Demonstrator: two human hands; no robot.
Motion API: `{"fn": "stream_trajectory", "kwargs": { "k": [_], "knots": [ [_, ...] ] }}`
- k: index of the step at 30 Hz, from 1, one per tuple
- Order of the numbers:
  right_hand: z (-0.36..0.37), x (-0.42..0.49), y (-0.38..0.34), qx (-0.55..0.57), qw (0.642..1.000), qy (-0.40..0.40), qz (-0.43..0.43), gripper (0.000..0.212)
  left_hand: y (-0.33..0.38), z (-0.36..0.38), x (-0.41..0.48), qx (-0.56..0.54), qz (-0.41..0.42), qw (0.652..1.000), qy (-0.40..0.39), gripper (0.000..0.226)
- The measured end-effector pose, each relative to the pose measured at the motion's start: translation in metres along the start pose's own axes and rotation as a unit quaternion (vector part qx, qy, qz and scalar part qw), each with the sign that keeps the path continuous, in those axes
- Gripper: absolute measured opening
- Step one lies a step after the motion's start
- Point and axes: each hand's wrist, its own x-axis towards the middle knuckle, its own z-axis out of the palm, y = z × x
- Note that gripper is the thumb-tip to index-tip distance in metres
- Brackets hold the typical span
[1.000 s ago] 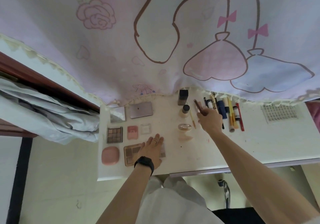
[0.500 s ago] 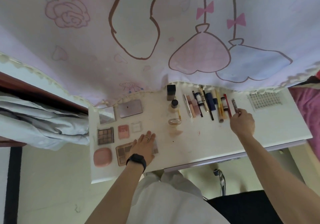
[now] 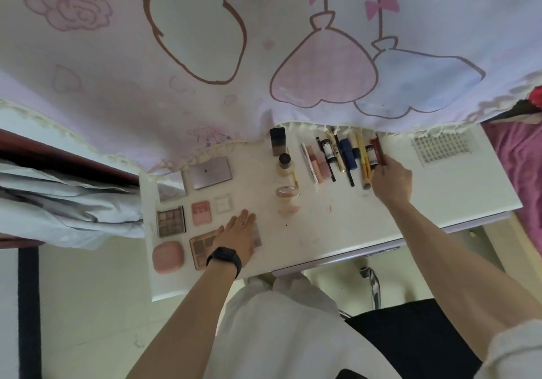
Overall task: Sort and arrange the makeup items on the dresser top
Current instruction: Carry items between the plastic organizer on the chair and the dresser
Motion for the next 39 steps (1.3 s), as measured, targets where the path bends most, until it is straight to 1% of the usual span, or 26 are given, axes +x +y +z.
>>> {"fn": "stream_trajectory", "kwargs": {
  "k": [2, 6, 11, 17, 24, 27, 29, 32, 36, 39],
  "knots": [
    [0.005, -0.007, 0.001, 0.012, 1.000, -0.008, 0.001, 0.036, 0.000, 0.001, 0.000, -0.002, 0.000, 1.000, 0.003, 0.081],
    [0.010, -0.007, 0.001, -0.049, 0.997, -0.064, -0.009, 0.050, 0.000, 0.001, -0.001, -0.006, 0.001, 1.000, 0.005, 0.082],
    [0.009, -0.004, -0.001, -0.074, 0.993, -0.095, -0.006, 0.054, -0.001, 0.000, -0.003, -0.012, 0.004, 1.000, 0.004, 0.082],
    [0.008, -0.007, 0.004, -0.044, 0.994, -0.104, -0.010, 0.055, -0.001, -0.001, -0.004, -0.005, 0.008, 1.000, 0.004, 0.081],
    [-0.001, -0.030, 0.000, 0.011, 0.998, -0.064, -0.016, 0.053, -0.005, 0.002, -0.002, -0.004, 0.011, 1.000, -0.004, 0.085],
    [-0.008, -0.059, -0.010, 0.059, 0.998, -0.032, -0.011, 0.051, -0.006, 0.003, -0.004, 0.000, 0.017, 1.000, -0.006, 0.085],
    [-0.008, -0.086, -0.015, 0.087, 0.996, -0.016, -0.023, 0.046, -0.005, 0.002, -0.006, -0.003, 0.021, 1.000, -0.010, 0.085],
    [0.001, -0.137, -0.019, 0.094, 0.994, -0.041, -0.042, 0.043, -0.007, -0.004, -0.009, -0.004, 0.036, 0.999, -0.010, 0.084],
    [0.015, -0.203, -0.024, 0.087, 0.989, -0.102, -0.065, 0.038, -0.014, -0.018, -0.016, -0.015, 0.064, 0.998, 0.013, 0.070],
    [0.018, -0.243, -0.032, 0.075, 0.989, -0.097, -0.086, 0.033, -0.018, -0.026, -0.023, -0.038, 0.097, 0.994, 0.045, 0.052]
  ]
}}
